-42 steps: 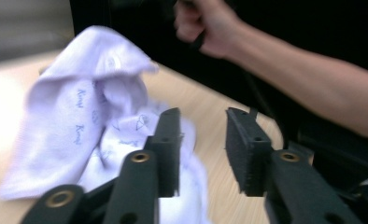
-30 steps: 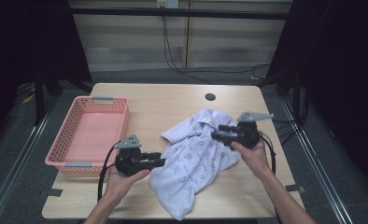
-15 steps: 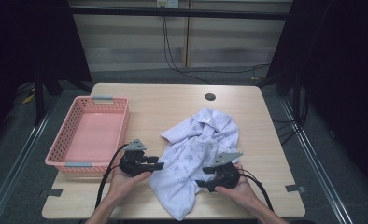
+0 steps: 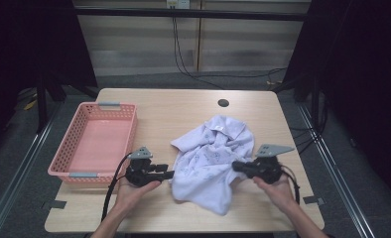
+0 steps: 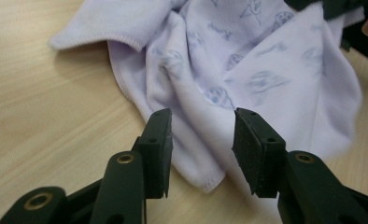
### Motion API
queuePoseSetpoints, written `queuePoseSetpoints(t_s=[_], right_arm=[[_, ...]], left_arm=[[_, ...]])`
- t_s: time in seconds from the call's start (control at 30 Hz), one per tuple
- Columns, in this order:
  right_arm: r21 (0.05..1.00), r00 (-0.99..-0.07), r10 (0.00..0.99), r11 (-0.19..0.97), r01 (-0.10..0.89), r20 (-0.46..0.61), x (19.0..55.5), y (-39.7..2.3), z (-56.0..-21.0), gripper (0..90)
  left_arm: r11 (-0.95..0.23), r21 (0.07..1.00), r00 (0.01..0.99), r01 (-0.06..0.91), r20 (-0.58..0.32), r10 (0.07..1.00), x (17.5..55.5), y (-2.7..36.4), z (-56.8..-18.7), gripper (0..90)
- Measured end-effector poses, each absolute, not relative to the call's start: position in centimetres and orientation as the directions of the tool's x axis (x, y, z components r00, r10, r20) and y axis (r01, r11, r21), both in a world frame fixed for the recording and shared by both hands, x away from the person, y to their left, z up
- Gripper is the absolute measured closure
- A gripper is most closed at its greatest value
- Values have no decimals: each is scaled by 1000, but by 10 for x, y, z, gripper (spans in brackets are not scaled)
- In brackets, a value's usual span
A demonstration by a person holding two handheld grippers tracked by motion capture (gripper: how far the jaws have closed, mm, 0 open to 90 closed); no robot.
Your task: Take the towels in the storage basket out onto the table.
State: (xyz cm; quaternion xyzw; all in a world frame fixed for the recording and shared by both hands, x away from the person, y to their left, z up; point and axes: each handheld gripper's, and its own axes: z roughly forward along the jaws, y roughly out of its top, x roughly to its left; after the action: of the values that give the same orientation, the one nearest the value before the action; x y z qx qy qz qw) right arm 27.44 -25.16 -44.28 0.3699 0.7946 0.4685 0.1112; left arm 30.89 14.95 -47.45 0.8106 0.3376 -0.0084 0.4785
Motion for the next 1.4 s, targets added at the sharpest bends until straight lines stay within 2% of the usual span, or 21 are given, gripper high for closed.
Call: queuePoseSetpoints(t_s=[0.1, 0.23, 0.33, 0.4, 0.47, 0.6, 0.67, 0.7, 0.73, 0.83, 0.9, 0.97, 1.03, 1.1, 1.2, 1.27, 1.4], right_arm=[[832, -653, 741, 257, 491, 156, 287, -279, -436, 866], [792, -591, 791, 254, 554, 160, 299, -298, -457, 840], [774, -566, 806, 241, 585, 177, 299, -304, -473, 694], [784, -550, 816, 221, 580, 178, 291, -307, -471, 576], [814, -559, 806, 183, 551, 197, 274, -310, -459, 543], [810, -621, 757, 228, 541, 202, 245, -296, -459, 541], [790, -681, 705, 297, 536, 198, 235, -279, -469, 541], [783, -680, 714, 322, 532, 168, 233, -273, -469, 540], [790, -682, 715, 324, 520, 155, 233, -270, -466, 539], [807, -677, 704, 261, 530, 216, 236, -273, -457, 529], [801, -681, 701, 276, 532, 211, 236, -272, -457, 529], [820, -664, 733, 284, 497, 148, 230, -272, -452, 520], [834, -675, 702, 217, 508, 228, 231, -280, -444, 519], [826, -686, 699, 253, 504, 205, 229, -280, -443, 530], [788, -734, 627, 301, 538, 262, 225, -263, -457, 543], [759, -759, 593, 354, 546, 270, 223, -248, -471, 528], [717, -773, 590, 432, 547, 234, 225, -230, -490, 460]], left_arm=[[-334, 767, 782, 547, -326, 532, 310, 145, -473, 648], [-361, 759, 792, 541, -316, 522, 310, 132, -475, 663], [-382, 749, 792, 542, -303, 530, 309, 132, -479, 634], [-374, 744, 784, 554, -315, 535, 308, 138, -481, 624], [-380, 736, 778, 560, -309, 548, 306, 144, -484, 606], [-404, 710, 772, 577, -312, 553, 305, 146, -492, 597], [-424, 706, 782, 567, -300, 547, 305, 142, -494, 606], [-438, 699, 786, 565, -293, 545, 305, 141, -495, 616], [-459, 693, 793, 556, -279, 541, 305, 139, -497, 663], [-478, 685, 801, 550, -270, 535, 305, 137, -498, 829], [-456, 684, 792, 569, -306, 528, 306, 138, -497, 869], [-421, 709, 790, 566, -320, 523, 305, 141, -490, 876], [-375, 736, 788, 564, -344, 510, 303, 143, -478, 876], [-355, 765, 803, 538, -337, 491, 298, 141, -463, 876], [-342, 792, 823, 506, -325, 466, 299, 133, -448, 874], [-326, 798, 821, 507, -330, 466, 302, 126, -445, 873], [-304, 801, 813, 516, -346, 467, 310, 118, -445, 873]])
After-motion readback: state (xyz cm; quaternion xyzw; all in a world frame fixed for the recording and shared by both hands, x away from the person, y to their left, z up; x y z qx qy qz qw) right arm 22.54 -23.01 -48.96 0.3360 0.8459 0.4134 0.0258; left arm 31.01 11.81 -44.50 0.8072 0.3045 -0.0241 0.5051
